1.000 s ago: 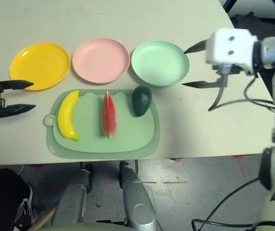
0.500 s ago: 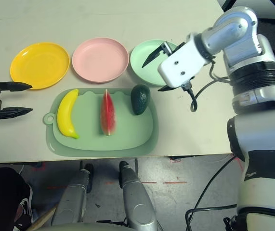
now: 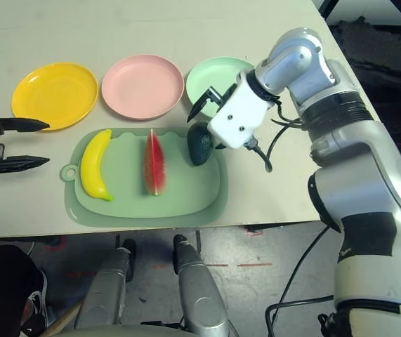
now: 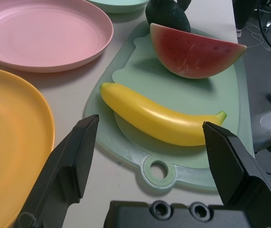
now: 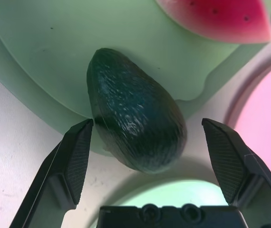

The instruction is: Place the fruits into color-matched plates.

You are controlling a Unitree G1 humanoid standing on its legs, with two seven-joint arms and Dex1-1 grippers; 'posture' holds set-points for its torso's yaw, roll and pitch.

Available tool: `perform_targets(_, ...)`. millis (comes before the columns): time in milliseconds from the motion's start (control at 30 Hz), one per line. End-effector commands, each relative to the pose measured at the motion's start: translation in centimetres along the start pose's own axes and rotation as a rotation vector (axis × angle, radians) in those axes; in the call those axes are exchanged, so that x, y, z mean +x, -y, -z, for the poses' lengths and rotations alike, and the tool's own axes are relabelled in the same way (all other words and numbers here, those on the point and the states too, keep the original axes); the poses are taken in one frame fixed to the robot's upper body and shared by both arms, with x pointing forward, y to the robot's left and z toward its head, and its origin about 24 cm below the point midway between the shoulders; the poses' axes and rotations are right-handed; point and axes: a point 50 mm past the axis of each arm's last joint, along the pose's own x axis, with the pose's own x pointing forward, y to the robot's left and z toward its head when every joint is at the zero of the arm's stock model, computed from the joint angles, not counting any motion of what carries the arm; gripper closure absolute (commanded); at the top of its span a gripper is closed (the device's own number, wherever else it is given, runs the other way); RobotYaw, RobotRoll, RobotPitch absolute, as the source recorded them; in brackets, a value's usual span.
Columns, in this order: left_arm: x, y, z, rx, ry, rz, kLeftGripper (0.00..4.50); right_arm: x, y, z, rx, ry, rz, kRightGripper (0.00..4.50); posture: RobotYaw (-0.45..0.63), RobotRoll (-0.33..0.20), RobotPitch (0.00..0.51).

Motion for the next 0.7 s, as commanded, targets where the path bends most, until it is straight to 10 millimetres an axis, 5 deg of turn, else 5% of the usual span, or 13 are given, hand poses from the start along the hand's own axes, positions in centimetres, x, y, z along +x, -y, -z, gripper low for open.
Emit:
perform_targets(33,-0.4,0.3,-0.1,0.006,-0.035,0.014,0.04,-0.6,0.1,0.3,0.005,-0.035,-0.002,0.0,-0.07,0.0,0.366)
perform_targets(700,-0.4,0.4,0.0,0.019,-0.084,0.034,0.04,0.5,0.3,0.6,0.048,-0.017,0.015,0.0,-0.07,0.0,0.374)
